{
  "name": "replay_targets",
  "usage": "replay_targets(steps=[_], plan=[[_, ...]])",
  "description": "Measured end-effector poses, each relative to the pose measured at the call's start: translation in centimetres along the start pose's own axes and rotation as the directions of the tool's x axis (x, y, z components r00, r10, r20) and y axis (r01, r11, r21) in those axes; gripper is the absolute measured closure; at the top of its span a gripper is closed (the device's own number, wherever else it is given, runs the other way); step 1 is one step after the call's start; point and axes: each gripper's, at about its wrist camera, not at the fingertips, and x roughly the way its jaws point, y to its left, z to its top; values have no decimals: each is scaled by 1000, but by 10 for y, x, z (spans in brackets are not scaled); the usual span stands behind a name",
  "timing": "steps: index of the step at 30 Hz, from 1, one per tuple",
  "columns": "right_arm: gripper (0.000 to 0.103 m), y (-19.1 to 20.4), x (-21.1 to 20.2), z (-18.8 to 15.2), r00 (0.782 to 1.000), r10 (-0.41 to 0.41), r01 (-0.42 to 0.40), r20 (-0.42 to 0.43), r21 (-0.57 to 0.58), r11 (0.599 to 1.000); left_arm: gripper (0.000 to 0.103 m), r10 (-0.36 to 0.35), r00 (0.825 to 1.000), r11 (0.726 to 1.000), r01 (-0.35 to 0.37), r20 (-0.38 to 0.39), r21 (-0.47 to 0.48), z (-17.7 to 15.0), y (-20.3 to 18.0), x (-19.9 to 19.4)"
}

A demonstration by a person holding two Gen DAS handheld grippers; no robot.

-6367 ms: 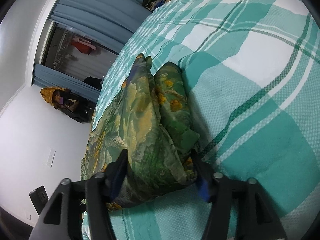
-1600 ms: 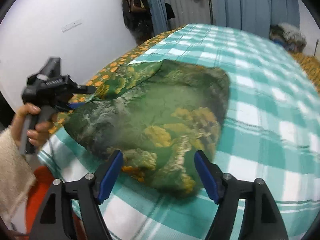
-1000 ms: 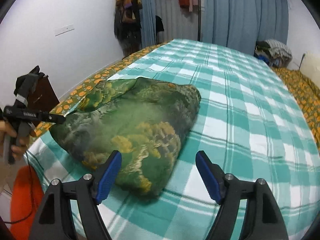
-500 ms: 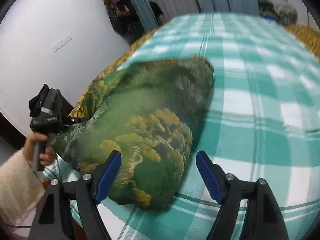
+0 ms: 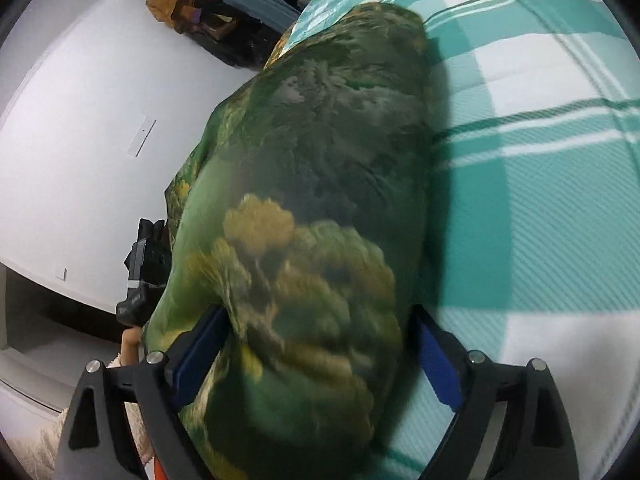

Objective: Fold large clothes

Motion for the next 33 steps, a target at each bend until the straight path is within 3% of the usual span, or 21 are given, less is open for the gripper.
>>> replay_targets(steps=[2,4,5,6,8,10,12,18,24,28,32,33], plan=[[3,1,15,8,999,-7,8,-34,19,1000,0,7,1000,1000,-7,6,-5,1,-4,4],[4,8,22,12,998,-40,40,-50,-2,999,2,13,1000,1000,-13,9,-4,0,-6,5],[11,17,23,12,996,-74,72,-49,-49,996,7,14,1000,1000,-14,17,-1,-2,-8,4],[16,26,22,10,993,-109,105,-37,-102,989,20,2,1000,1000,-3,26,7,-4,-12,1],[33,44,16,1,984,-178,175,6,-209,962,30,19,998,999,-21,52,31,-9,-23,-5],[37,57,13,-7,978,-204,208,45,-266,941,42,32,995,998,-37,92,54,-14,-34,-14],[39,72,9,-15,973,-211,230,95,-312,922,47,21,992,998,-30,127,64,-19,-42,-23],[40,109,-15,-25,973,-128,196,190,-397,897,49,-46,975,996,29,215,82,-20,-57,-50],[40,103,-39,28,973,-50,137,226,-388,912,48,-49,960,991,12,277,134,39,-92,-53],[40,84,-37,80,976,-34,112,214,-365,924,48,-37,965,990,1,258,138,85,-91,-33],[40,48,-20,113,987,-65,108,147,-305,946,45,10,983,994,-30,182,107,112,-75,20],[40,38,-13,117,990,-75,108,123,-283,953,41,25,987,995,-41,159,94,113,-68,33]])
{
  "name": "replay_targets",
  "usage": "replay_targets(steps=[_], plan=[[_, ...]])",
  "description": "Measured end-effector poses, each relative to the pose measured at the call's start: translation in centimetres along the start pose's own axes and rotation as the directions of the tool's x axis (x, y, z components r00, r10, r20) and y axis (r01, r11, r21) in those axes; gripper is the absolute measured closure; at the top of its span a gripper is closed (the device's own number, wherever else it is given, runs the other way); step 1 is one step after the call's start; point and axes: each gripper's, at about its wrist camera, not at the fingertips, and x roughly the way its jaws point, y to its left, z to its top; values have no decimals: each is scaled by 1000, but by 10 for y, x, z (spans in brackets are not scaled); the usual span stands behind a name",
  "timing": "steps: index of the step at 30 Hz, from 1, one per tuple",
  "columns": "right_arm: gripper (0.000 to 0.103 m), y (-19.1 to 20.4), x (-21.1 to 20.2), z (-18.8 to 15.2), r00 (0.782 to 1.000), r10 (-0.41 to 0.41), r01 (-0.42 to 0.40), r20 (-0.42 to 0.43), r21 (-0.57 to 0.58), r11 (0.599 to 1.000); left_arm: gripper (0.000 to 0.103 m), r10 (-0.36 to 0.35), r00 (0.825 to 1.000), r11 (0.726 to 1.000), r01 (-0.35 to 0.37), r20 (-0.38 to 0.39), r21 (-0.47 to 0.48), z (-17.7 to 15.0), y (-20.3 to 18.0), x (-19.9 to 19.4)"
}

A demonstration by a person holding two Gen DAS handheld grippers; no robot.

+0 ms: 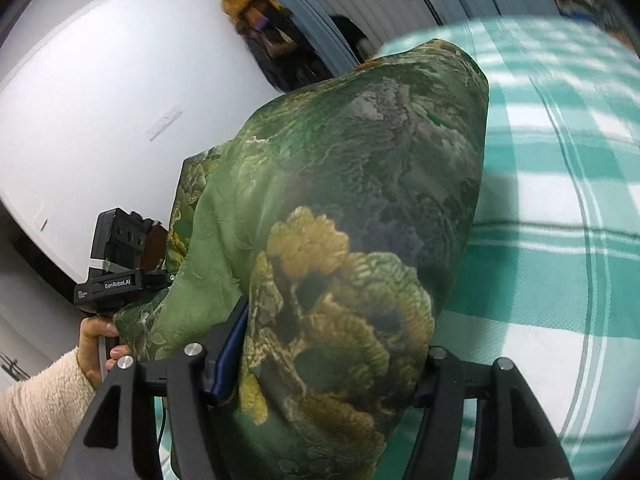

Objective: Fold large clothes

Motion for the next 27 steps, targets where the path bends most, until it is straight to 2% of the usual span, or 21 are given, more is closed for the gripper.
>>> replay_targets(steps=[1,2,3,4,6,8,10,12,13,14,16,17,18,19,20,21,22,24,25,27], plan=[[39,-13,10,-3,999,-3,4,-35,30,1000,33,1,1000,1000,-1,-4,-5,-2,5,6],[35,-25,18,-9,998,1,3,-62,61,998,29,-21,1000,1000,21,5,-16,-6,11,9],[32,-33,21,-14,997,15,-9,-70,87,996,21,-46,999,998,47,19,-33,-8,16,8],[24,-43,20,-21,997,56,-48,-57,133,990,14,-55,998,997,56,33,-45,-8,20,5],[14,-50,12,-28,996,83,-78,-22,180,981,12,-42,997,998,44,60,-40,-12,23,-9],[7,-52,-2,-30,999,50,-46,-13,195,980,12,2,996,1000,-1,92,-7,-13,18,-30],[7,-42,-26,-36,1000,-25,22,17,160,987,12,72,987,996,-78,142,39,-20,1,-56],[7,-20,-60,-43,987,-150,146,57,66,987,7,189,958,974,-211,217,83,-29,-18,-86],[7,-7,-74,-46,972,-220,219,80,14,976,4,253,932,953,-286,260,97,-37,-28,-98],[6,7,-89,-50,951,-288,294,117,-38,955,3,319,891,924,-368,322,105,-40,-37,-111],[6,39,-115,-62,899,-390,415,199,-104,904,1,404,812,866,-488,421,111,-56,-56,-135],[6,59,-131,-68,855,-448,490,260,-127,862,0,447,753,823,-557,483,108,-65,-71,-142],[6,76,-145,-74,811,-492,552,317,-136,823,0,469,701,789,-606,537,102,-81,-85,-151],[5,84,-157,-75,769,-526,602,363,-134,788,0,482,642,753,-652,596,92,-99,-102,-160],[2,97,-167,-76,734,-547,635,403,-121,763,0,485,610,736,-671,626,85,-103,-98,-173],[0,105,-175,-81,720,-550,645,423,-113,756,0,480,590,727,-682,649,83,-114,-111,-181],[0,111,-180,-82,723,-544,639,425,-113,761,0,474,595,729,-679,649,89,-120,-120,-192],[0,116,-185,-82,764,-522,599,379,-116,792,0,478,639,745,-658,603,106,-134,-139,-196],[0,120,-188,-84,771,-526,592,358,-101,800,0,482,658,757,-645,579,102,-143,-144,-195],[0,134,-202,-101,747,-564,623,353,-75,778,0,497,656,759,-646,568,82,-155,-157,-196]])
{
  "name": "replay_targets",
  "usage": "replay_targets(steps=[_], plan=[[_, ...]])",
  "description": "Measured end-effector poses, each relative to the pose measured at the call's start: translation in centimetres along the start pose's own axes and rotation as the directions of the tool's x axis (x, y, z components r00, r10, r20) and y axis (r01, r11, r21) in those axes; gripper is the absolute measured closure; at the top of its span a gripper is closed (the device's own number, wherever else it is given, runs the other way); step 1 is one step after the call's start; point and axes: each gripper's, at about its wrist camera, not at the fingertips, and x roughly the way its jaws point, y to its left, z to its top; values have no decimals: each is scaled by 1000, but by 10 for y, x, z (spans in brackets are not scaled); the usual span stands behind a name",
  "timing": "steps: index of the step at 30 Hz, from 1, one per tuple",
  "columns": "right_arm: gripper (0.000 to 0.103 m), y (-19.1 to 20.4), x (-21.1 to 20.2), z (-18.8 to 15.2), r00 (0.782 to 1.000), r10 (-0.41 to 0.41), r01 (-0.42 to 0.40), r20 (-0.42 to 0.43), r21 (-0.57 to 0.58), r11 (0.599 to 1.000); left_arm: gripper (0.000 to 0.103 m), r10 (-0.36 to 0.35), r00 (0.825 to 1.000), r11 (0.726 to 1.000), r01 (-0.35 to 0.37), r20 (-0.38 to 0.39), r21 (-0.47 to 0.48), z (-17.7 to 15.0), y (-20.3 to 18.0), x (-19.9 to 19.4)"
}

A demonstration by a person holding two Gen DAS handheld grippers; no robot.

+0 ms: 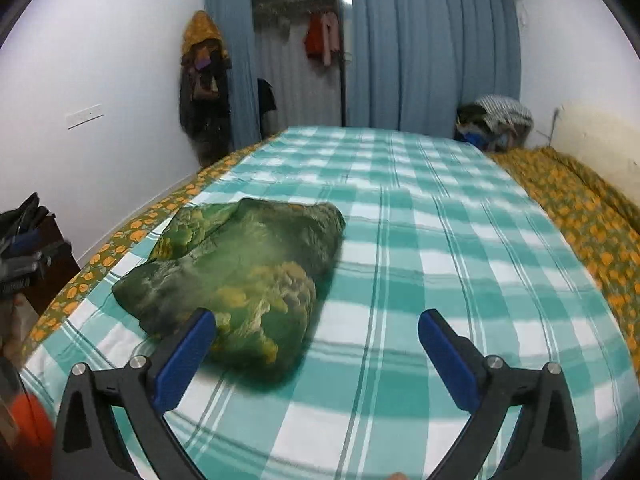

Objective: Fold large clothes

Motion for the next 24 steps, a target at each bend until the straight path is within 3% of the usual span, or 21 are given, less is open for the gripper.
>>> replay_targets(steps=[5,8,15,19,24], plan=[[0,9,-38,-9,994,-109,109,-4,-52,993,0,-26,1000,1000,26,-18,5,-17,-29,-28],[0,10,-54,-15,994,-110,109,-1,-52,993,0,-55,998,998,55,-27,2,-19,-38,-43],[0,14,-70,-22,991,-132,132,2,-47,990,0,-22,1000,999,23,-16,39,-20,-57,-59],[0,17,-79,-24,995,-100,100,10,-50,994,0,-22,999,1000,22,-24,-13,-20,-58,-71],[0,22,-82,-28,990,-140,140,-9,-64,988,0,-37,996,998,34,-80,-47,-20,-55,-72]])
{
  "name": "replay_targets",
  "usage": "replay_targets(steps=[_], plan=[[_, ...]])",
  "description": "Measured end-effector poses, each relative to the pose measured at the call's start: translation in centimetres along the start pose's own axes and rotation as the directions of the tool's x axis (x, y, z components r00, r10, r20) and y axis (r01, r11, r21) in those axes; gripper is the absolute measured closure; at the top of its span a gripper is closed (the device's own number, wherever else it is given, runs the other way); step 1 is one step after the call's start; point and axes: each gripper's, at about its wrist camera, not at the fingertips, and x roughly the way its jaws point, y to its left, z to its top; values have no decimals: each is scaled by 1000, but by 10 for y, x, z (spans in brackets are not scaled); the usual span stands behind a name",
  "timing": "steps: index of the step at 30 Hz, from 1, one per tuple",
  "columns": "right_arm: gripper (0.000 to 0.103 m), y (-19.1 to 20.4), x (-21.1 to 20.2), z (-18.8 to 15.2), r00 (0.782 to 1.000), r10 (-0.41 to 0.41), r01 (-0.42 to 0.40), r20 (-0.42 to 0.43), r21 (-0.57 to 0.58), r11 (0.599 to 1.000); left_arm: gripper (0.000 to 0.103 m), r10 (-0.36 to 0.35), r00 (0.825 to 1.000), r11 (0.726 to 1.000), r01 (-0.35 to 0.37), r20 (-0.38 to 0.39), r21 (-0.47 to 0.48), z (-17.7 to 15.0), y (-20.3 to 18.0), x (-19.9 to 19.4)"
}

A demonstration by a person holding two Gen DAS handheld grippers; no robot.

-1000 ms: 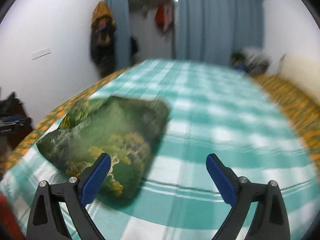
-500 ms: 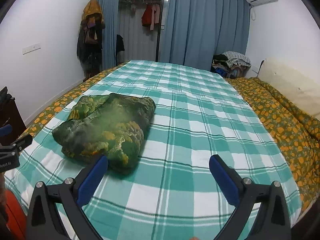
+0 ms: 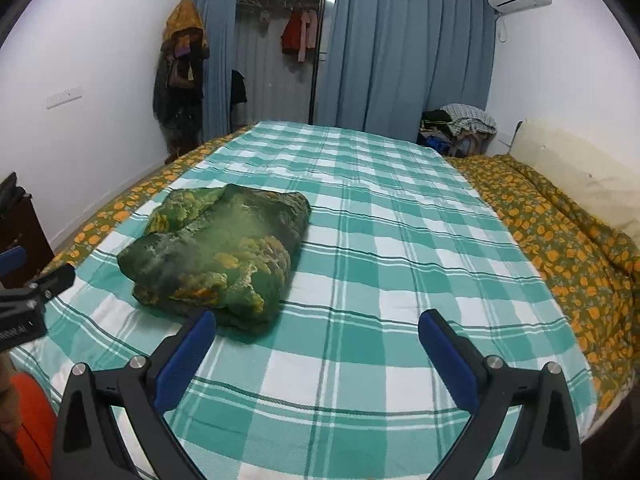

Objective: Fold large clothes

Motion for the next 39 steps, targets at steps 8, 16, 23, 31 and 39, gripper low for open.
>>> replay_targets(steps=[8,16,23,31,39], plan=[[0,9,-10,-2,999,4,-4,-32,-9,1000,0,48,999,998,-48,-17,32,0,-8,-12],[0,20,-18,1,1000,-2,1,-30,-36,999,0,82,997,996,-82,6,19,3,-3,-26],[0,29,-25,4,1000,12,-13,-16,-55,998,0,71,997,997,-72,9,17,4,-3,-30],[0,31,-27,12,1000,4,-5,-26,-40,999,0,55,998,998,-55,-10,9,4,-2,-29],[0,31,-25,13,999,-3,2,-37,-34,999,0,62,998,998,-62,-3,-5,2,-3,-30]])
